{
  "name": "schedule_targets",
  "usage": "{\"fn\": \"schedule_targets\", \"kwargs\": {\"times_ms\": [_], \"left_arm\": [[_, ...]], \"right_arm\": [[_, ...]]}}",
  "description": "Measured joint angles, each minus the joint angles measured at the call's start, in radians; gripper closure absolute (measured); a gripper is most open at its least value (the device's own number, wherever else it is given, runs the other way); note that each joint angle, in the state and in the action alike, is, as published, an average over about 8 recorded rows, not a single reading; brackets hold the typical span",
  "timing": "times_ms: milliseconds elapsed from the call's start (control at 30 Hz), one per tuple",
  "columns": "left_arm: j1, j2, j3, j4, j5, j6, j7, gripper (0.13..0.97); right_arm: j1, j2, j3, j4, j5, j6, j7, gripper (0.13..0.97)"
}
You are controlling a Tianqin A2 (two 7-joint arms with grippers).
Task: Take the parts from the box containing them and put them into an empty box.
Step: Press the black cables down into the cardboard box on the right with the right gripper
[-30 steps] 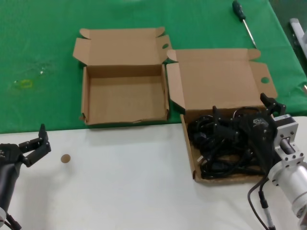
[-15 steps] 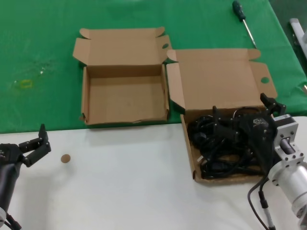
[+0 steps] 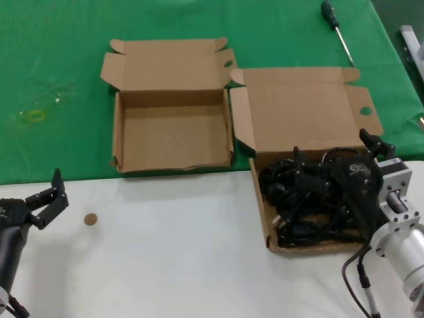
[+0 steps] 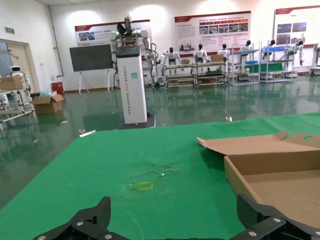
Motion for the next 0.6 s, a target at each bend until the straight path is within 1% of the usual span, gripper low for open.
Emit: {"fn": "schedule_targets", "kwargs": {"times_ms": [100, 367, 500, 600], "left_arm": [[0.0, 0.0, 0.0, 0.0, 0.0, 0.0, 0.0, 0.207], [0.0, 0.0, 0.0, 0.0, 0.0, 0.0, 0.0, 0.347], [0.0, 0.0, 0.0, 0.0, 0.0, 0.0, 0.0, 0.347], [0.0, 0.0, 0.0, 0.0, 0.0, 0.0, 0.0, 0.427]], "right_arm": [[0.0, 0.0, 0.001, 0.0, 0.0, -0.001, 0.0, 0.129], [0.001, 0.022, -0.014, 0.001, 0.011, 0.008, 0.012, 0.129], [0.0, 0.055, -0.037, 0.011, 0.023, 0.017, 0.026, 0.129], [-0.002, 0.091, -0.054, 0.025, 0.029, 0.014, 0.035, 0.129]]}}
